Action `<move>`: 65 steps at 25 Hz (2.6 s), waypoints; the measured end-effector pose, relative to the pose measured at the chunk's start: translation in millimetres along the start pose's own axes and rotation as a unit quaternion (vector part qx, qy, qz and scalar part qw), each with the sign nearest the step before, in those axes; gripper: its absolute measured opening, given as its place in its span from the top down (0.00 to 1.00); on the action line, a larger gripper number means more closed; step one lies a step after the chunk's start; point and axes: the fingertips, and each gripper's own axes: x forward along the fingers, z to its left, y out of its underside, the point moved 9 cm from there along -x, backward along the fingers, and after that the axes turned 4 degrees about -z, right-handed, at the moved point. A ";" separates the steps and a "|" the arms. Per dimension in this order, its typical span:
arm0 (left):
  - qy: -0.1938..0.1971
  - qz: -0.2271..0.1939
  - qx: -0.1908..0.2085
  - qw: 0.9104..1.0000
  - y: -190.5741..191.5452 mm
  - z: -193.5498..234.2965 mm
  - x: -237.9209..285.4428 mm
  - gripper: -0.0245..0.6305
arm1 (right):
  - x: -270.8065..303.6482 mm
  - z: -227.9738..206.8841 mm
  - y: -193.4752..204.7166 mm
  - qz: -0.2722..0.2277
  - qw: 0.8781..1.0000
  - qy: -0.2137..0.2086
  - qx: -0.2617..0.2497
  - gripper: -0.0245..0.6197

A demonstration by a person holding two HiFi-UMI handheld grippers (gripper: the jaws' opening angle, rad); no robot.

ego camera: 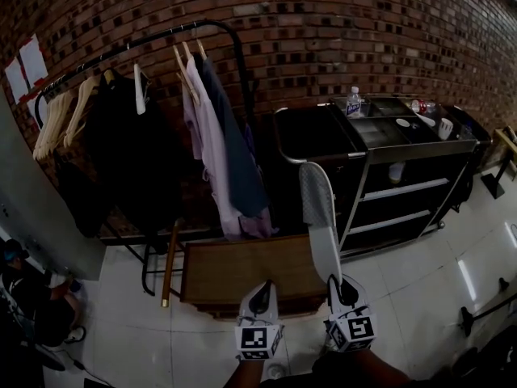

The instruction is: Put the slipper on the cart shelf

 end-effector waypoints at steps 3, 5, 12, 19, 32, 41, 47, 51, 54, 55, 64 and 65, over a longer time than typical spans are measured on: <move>0.015 0.005 0.002 1.000 3.5 -14.5 11.7 0.94 | -9.9 -23.4 15.9 0.020 0.999 0.019 0.022 0.90; 0.027 0.004 0.000 1.000 5.3 -26.9 25.5 0.94 | -15.0 -44.5 22.5 0.031 0.999 0.033 0.029 0.90; 0.037 0.018 -0.014 0.999 19.6 -77.8 95.6 0.94 | -27.9 -143.0 34.8 0.067 0.993 0.094 0.019 0.90; 0.033 0.022 -0.018 0.999 40.9 -124.3 180.1 0.94 | -9.4 -238.9 56.7 0.119 0.987 0.108 0.028 0.90; -0.028 0.030 -0.001 0.999 53.3 -143.0 277.9 0.94 | 98.7 -352.2 94.4 0.166 0.983 0.069 0.037 0.90; -0.054 0.037 0.010 0.998 58.0 -137.5 296.4 0.94 | 205.8 -391.4 108.8 0.176 0.980 0.056 0.070 0.90; -0.071 0.042 0.020 0.996 47.8 -131.9 300.8 0.94 | 258.8 -408.2 125.9 0.194 0.973 0.057 0.109 0.90; -0.074 0.050 0.020 0.996 49.4 -132.8 303.1 0.94 | 282.5 -421.4 137.3 0.202 0.967 0.068 0.138 0.90; -0.074 0.052 0.019 0.996 51.3 -136.1 305.7 0.94 | 294.9 -432.9 142.5 0.205 0.964 0.071 0.155 0.90; -0.075 0.055 0.018 0.996 53.0 -136.8 306.8 0.94 | 298.2 -436.7 145.2 0.208 0.962 0.073 0.160 0.89; -0.065 0.053 0.017 0.996 54.6 -142.4 310.5 0.94 | 311.8 -456.3 163.1 0.232 0.959 0.106 0.121 0.81; -0.066 0.053 0.015 0.996 54.7 -142.4 308.7 0.94 | 312.3 -456.9 164.9 0.234 0.959 0.116 0.105 0.79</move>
